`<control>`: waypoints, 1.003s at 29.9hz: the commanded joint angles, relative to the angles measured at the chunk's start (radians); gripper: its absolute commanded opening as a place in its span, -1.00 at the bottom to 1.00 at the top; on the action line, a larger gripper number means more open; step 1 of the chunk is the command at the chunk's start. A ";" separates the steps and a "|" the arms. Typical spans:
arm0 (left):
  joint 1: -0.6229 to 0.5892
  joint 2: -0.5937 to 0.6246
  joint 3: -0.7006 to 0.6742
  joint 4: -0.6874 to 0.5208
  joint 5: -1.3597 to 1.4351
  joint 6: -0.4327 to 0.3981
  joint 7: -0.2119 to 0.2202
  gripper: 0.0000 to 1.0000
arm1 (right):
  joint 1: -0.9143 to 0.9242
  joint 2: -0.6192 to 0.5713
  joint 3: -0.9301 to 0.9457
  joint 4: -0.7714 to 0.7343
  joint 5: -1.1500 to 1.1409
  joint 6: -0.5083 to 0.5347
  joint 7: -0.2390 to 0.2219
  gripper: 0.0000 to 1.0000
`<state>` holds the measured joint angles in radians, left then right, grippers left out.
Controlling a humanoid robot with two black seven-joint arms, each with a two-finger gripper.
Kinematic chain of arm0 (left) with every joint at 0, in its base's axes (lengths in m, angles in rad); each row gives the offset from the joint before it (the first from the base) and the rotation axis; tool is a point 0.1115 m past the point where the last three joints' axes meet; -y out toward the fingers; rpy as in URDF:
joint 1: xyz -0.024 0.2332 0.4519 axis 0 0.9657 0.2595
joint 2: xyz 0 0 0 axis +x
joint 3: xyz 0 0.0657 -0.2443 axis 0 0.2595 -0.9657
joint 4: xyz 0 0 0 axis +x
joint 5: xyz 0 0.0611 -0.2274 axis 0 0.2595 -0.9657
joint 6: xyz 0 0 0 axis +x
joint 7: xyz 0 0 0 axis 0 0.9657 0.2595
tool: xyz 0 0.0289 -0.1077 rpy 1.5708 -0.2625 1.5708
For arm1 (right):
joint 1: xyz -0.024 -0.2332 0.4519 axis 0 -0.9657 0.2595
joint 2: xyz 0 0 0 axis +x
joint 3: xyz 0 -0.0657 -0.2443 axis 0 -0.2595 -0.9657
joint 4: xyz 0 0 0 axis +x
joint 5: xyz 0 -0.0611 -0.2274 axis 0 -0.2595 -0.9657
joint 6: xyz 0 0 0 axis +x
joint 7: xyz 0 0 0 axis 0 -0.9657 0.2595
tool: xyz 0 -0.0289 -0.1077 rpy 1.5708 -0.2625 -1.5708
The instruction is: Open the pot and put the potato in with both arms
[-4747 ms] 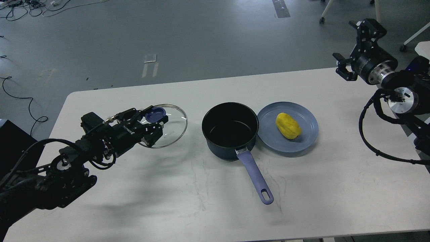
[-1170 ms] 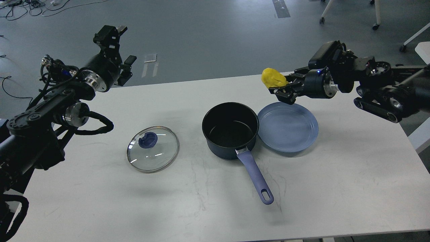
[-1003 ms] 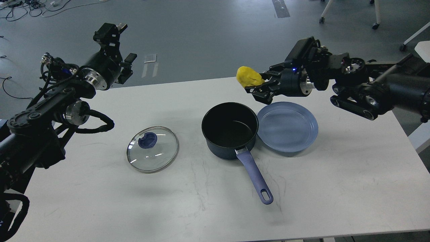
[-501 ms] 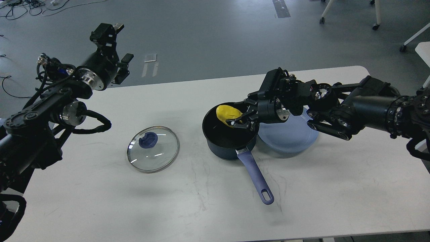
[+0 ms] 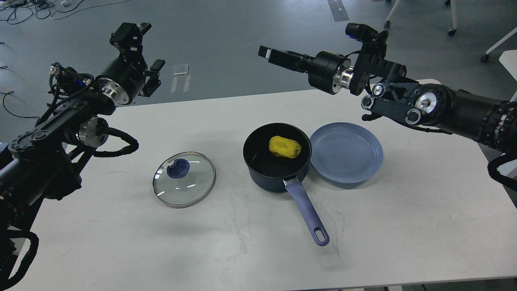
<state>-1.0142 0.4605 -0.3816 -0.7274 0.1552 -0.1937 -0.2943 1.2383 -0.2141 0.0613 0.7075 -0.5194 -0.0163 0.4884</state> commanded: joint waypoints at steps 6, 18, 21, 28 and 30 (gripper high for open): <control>0.058 -0.031 -0.069 0.000 -0.062 -0.090 0.003 0.97 | -0.135 -0.018 0.311 -0.003 0.530 0.068 -0.123 1.00; 0.149 -0.025 -0.146 -0.001 -0.183 -0.145 0.138 0.97 | -0.229 -0.005 0.367 0.000 0.532 0.122 -0.197 1.00; 0.151 -0.023 -0.148 -0.001 -0.183 -0.147 0.135 0.97 | -0.227 0.002 0.367 -0.002 0.532 0.122 -0.217 1.00; 0.151 -0.016 -0.149 -0.001 -0.187 -0.165 0.119 0.97 | -0.244 0.019 0.370 0.004 0.547 0.127 -0.255 1.00; 0.149 -0.016 -0.149 -0.001 -0.184 -0.167 0.116 0.97 | -0.253 0.019 0.380 0.006 0.549 0.128 -0.269 1.00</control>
<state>-0.8636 0.4437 -0.5307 -0.7288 -0.0321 -0.3587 -0.1712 0.9982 -0.1970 0.4305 0.7101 0.0253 0.1068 0.2342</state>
